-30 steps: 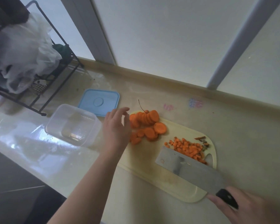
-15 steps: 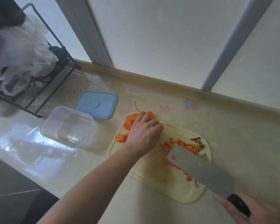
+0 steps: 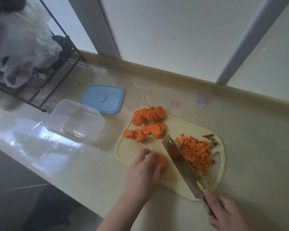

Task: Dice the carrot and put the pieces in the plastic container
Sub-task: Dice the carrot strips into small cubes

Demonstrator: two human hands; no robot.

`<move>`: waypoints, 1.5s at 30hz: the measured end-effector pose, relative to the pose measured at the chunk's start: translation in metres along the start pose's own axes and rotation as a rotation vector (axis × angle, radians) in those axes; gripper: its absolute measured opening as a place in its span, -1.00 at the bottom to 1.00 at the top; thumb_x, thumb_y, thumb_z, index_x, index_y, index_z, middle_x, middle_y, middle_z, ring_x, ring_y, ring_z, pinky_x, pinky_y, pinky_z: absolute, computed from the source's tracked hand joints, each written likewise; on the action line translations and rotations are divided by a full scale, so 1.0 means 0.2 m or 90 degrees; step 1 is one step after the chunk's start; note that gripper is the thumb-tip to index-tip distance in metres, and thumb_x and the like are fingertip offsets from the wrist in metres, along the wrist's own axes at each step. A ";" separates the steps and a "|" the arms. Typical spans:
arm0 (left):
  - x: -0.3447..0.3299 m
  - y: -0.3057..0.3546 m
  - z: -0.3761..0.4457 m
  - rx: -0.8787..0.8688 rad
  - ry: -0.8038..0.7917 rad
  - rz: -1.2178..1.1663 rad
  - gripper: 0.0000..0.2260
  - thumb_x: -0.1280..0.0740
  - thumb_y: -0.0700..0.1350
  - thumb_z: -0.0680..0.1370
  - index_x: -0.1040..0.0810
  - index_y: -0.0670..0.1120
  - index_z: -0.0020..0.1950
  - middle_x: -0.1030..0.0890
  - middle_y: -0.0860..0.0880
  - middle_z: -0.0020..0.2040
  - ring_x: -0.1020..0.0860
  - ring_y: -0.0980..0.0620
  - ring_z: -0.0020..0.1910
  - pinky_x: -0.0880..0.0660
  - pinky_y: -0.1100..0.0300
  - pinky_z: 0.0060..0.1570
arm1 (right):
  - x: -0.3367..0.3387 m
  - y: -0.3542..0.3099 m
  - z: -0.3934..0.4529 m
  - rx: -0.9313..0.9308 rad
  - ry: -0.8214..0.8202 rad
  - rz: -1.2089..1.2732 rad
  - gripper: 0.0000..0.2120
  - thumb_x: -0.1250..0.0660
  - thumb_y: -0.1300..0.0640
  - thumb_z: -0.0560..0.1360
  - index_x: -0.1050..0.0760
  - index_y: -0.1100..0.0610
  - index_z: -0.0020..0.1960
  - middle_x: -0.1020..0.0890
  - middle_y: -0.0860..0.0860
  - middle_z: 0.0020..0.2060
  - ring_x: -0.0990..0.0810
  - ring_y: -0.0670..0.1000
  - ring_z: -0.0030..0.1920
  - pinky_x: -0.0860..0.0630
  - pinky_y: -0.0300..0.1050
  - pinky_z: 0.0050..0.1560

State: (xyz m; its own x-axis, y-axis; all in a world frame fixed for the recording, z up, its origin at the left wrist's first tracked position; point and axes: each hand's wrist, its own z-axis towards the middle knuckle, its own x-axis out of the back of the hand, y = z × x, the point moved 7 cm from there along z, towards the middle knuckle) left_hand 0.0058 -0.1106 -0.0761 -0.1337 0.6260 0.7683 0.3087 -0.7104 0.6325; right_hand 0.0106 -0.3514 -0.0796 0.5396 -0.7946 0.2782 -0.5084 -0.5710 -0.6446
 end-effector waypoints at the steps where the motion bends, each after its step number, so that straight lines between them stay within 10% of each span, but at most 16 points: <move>1: 0.00 0.01 -0.01 -0.017 0.008 0.012 -0.70 -0.35 0.11 0.51 -0.59 0.04 0.18 -0.51 0.09 0.12 -0.53 0.09 -0.03 -0.48 0.28 -0.01 | 0.00 0.00 0.00 -0.003 -0.003 -0.015 -0.31 -0.18 -0.60 0.10 -0.39 0.07 -0.45 -0.36 0.04 -0.60 -0.35 0.01 -0.53 -0.23 -0.17 -0.44; 10: -0.05 0.02 -0.06 -0.143 0.041 0.050 -0.63 -0.37 0.05 0.45 -0.51 -0.01 0.23 -0.51 0.01 0.14 -0.50 -0.03 0.05 -0.41 0.20 0.12 | 0.10 0.01 0.05 -0.068 -0.001 0.161 -0.57 -0.21 -0.03 0.57 -0.35 0.26 -0.34 -0.23 0.07 -0.59 -0.13 -0.10 -0.66 -0.04 -0.42 -0.56; 16: -0.08 0.07 -0.08 -0.200 0.056 0.040 -0.69 -0.37 0.00 0.49 -0.56 -0.05 0.21 -0.47 -0.03 0.20 -0.50 -0.04 0.07 -0.46 0.18 0.13 | 0.07 -0.03 0.02 0.002 0.029 -0.007 -0.29 -0.18 -0.58 0.26 -0.40 0.12 -0.43 -0.33 0.01 -0.65 -0.28 -0.07 -0.63 -0.18 -0.33 -0.61; 21: -0.11 0.12 -0.09 -0.268 0.067 0.033 -0.86 -0.37 -0.11 0.58 -0.60 -0.05 0.13 -0.49 -0.04 0.19 -0.53 -0.11 -0.03 -0.52 0.10 -0.01 | 0.06 -0.09 -0.01 0.094 0.072 -0.196 -0.61 -0.26 -0.13 0.52 -0.53 0.02 -0.40 -0.57 -0.04 -0.53 -0.54 -0.18 -0.46 -0.44 -0.25 -0.32; 27: -0.11 0.14 -0.12 -0.312 0.094 0.065 -0.85 -0.38 -0.14 0.63 -0.67 -0.10 0.17 -0.60 -0.08 0.17 -0.54 -0.12 -0.05 -0.53 0.05 -0.03 | 0.02 -0.08 -0.02 0.119 0.055 -0.274 -0.02 0.17 -0.60 0.24 -0.61 0.18 -0.02 -0.70 0.00 -0.16 -0.58 -0.20 -0.06 -0.44 -0.27 -0.16; 33: -0.13 0.15 -0.13 -0.370 0.054 0.076 -0.86 -0.40 -0.27 0.59 -0.65 -0.21 0.14 -0.60 -0.09 0.21 -0.52 -0.13 0.07 -0.49 0.10 0.12 | 0.05 -0.10 -0.04 0.136 0.071 -0.248 -0.04 0.24 -0.70 0.13 -0.59 0.01 -0.21 -0.64 -0.25 -0.27 -0.54 -0.39 -0.20 -0.45 -0.42 -0.20; 40: -0.12 0.12 -0.12 -0.369 0.052 0.057 -0.84 -0.45 -0.27 0.57 -0.67 -0.21 0.14 -0.62 -0.09 0.22 -0.55 -0.12 0.10 -0.51 0.12 0.14 | 0.09 -0.04 -0.04 0.159 0.092 -0.323 0.08 0.38 -0.70 0.10 -0.60 0.07 -0.23 -0.67 -0.08 -0.28 -0.60 -0.24 -0.17 -0.47 -0.35 -0.17; 45: -0.11 0.14 -0.12 -0.367 0.059 0.058 -0.88 -0.41 -0.21 0.61 -0.67 -0.20 0.11 -0.63 -0.07 0.20 -0.57 -0.12 0.07 -0.53 0.09 0.09 | 0.07 -0.13 -0.09 0.247 0.186 -0.367 -0.39 0.10 -0.45 0.47 -0.52 -0.10 -0.34 -0.57 -0.11 -0.44 -0.56 -0.12 -0.13 -0.38 -0.51 -0.17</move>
State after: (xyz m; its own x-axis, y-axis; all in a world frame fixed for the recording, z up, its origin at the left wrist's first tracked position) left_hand -0.0047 -0.1521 -0.0739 -0.2211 0.5424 0.8105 -0.2352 -0.8362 0.4954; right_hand 0.0188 -0.3513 -0.0454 0.4219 -0.4453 0.7898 0.1022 -0.8422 -0.5294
